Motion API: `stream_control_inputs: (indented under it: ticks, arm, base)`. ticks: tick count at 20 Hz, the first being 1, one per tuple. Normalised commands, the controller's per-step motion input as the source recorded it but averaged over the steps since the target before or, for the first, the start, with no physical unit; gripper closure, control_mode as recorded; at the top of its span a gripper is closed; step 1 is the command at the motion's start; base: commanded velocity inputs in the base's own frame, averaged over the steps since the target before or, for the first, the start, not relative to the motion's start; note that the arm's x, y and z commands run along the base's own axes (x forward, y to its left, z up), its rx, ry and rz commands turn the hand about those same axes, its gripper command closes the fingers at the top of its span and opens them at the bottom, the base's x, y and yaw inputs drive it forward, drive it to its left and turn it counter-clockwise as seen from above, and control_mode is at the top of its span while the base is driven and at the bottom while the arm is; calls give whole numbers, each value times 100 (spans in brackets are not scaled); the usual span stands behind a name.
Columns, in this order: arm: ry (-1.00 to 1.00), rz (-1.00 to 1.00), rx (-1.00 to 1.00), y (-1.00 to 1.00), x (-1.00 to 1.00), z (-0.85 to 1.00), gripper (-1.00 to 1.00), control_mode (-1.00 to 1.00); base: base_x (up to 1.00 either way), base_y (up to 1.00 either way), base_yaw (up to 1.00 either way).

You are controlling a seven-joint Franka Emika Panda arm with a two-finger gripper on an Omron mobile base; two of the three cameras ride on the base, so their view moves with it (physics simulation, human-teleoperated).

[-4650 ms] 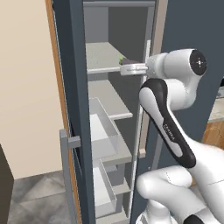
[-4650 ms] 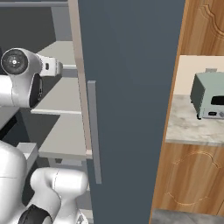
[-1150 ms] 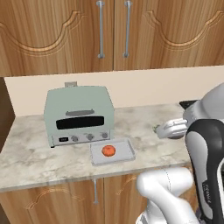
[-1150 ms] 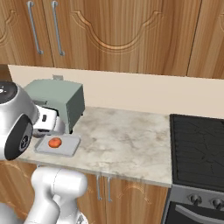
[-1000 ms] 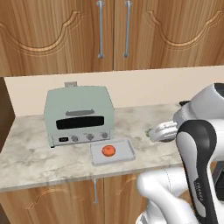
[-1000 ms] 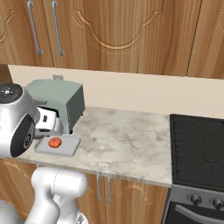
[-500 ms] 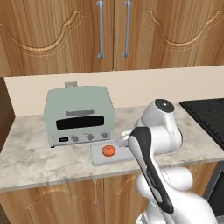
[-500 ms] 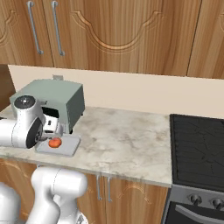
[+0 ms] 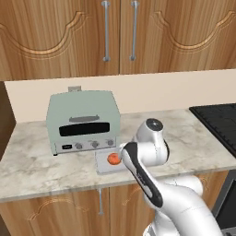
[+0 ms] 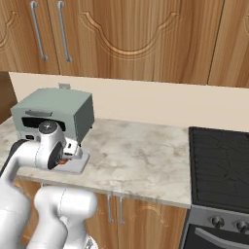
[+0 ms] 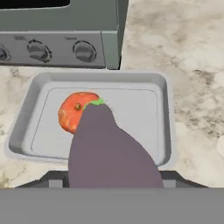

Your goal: Take the squash and eggplant out of the freezer and place them in the tupperware container on the counter. Then put the tupperware containing the vegetables back in the freezer.

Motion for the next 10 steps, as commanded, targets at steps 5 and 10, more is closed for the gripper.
stream_control_inputs:
  ticks: [5, 10]
  arm:
    - [5, -12, 0, 0, 70, -56, 100, -100]
    - [9, -9, 0, -1, 55, -65, 100, -100]
  base:
    - [0, 0, 0]
    - [0, 0, 0]
